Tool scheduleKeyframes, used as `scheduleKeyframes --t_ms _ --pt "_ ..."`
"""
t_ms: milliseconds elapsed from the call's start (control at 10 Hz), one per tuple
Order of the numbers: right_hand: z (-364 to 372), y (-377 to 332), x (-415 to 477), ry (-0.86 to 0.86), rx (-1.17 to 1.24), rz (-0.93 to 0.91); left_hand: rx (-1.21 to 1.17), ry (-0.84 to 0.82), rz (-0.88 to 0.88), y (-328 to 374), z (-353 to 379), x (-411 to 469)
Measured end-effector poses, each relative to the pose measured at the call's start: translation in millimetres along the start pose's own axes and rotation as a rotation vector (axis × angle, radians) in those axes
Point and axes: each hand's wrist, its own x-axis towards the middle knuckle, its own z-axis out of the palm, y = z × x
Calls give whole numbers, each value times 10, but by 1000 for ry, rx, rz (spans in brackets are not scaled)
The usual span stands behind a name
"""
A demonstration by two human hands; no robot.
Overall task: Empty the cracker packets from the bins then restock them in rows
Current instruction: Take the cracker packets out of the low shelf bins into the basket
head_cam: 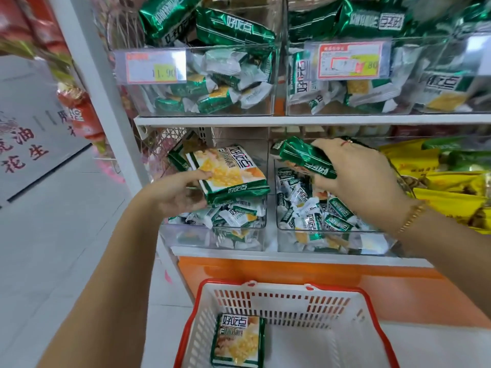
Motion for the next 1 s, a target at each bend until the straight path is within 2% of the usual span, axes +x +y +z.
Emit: scheduleKeyframes --t_ms 100,200,300,400,500,600,700,900,1000 --pt "-341 -46 -285 34 71 -41 -110 9 90 -408 139 -432" --pt "-651 -113 -516 16 346 63 -233 61 138 -882 231 -859" --pt "-768 -65 -593 -174 641 164 -304 80 108 -1310 186 -1112" --pt "-674 78 -556 -485 865 236 -263 91 57 -1590 71 -1194" --pt "-570 150 -531 -728 611 133 -171 55 17 -1743 29 -1216" --pt "-459 126 -447 -976 505 -7 -156 17 -17 -1871 112 -1194" --pt "-195 78 -354 -996 238 -235 -144 -33 -79 -2023 307 -1128" --pt "292 -245 -273 -1210 348 -289 -157 -119 -277 -2412 662 -974" --pt "493 -460 -216 -1289 391 -326 -164 -181 -294 -2503 724 -1003"
